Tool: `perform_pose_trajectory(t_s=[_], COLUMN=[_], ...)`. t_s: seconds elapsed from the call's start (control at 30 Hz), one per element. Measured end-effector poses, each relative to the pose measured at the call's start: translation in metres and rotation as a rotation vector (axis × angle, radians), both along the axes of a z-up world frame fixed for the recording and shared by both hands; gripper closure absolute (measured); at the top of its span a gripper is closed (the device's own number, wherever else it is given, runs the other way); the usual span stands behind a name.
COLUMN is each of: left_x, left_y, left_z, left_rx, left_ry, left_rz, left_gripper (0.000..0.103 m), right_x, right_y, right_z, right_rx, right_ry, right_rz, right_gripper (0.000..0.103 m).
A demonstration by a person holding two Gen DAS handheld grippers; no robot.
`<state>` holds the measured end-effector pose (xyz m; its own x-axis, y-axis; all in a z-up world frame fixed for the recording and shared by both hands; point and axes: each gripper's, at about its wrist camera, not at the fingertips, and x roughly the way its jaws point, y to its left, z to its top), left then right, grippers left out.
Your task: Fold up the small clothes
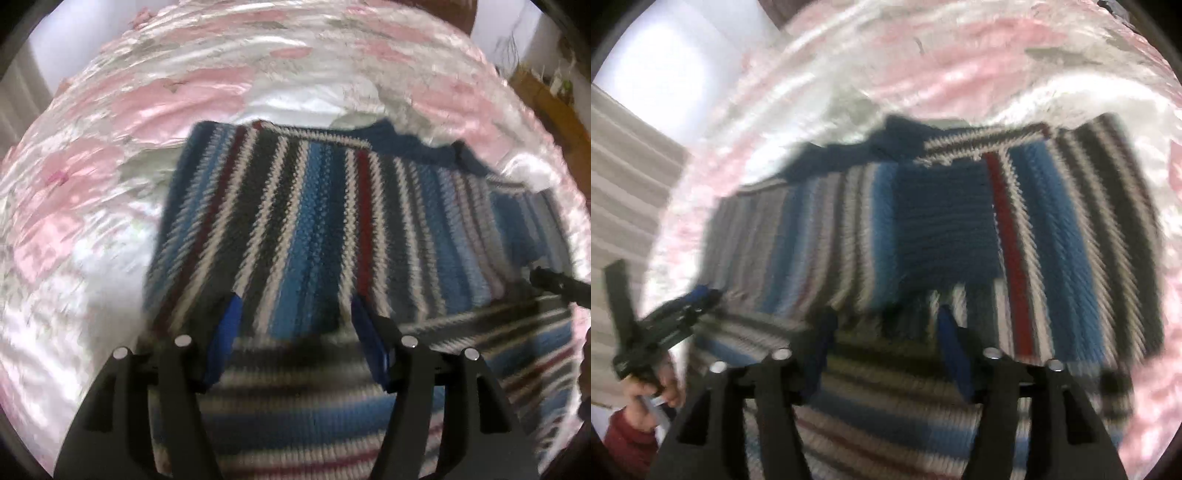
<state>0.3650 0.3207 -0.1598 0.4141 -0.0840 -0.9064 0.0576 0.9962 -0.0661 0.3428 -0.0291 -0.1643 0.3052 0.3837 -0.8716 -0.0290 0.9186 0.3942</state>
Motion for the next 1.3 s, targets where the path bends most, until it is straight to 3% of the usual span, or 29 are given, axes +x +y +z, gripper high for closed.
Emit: perform_pose_trajectory(t_s=[0.07, 0.17, 0.37, 0.57, 0.73, 0.93, 1.1, 1.3], left_x=[-0.029, -0.079, -0.166, -0.22, -0.249, -0.27, -0.274, -0.275], left_y=[0.011, 0.031, 0.055, 0.062, 0.05, 0.046, 0.031, 0.035], left_z=[0.017, 0.029, 0.017, 0.003, -0.012, -0.034, -0.04, -0.039], left_rx=[0.004, 0.041, 0.073, -0.004, -0.034, -0.126, -0.115, -0.163], left_ry=[-0.016, -0.009, 0.097, 0.16, 0.204, 0.256, 0.252, 0.252], left_rz=[-0.016, -0.023, -0.031, -0.004, -0.014, 0.004, -0.02, 0.04], left_gripper=[0.031, 0.029, 0.029, 0.029, 0.029, 0.029, 0.03, 0.049], right_x=[-0.037, -0.09, -0.195, -0.263, -0.293, -0.318, -0.328, -0.331], right_y=[-0.009, -0.019, -0.044, -0.056, -0.056, -0.057, -0.049, -0.042], right_z=[0.019, 0.028, 0.023, 0.019, 0.015, 0.0, -0.013, -0.025], right_rx=[0.001, -0.045, -0.078, -0.119, -0.126, -0.102, -0.078, -0.018], right_ry=[-0.01, 0.017, 0.08, 0.099, 0.125, 0.167, 0.191, 0.209], right_rz=[0.019, 0.036, 0.017, -0.037, -0.058, -0.075, -0.064, -0.066], right_gripper=[0.034, 0.034, 0.033, 0.032, 0.027, 0.027, 0.027, 0.033])
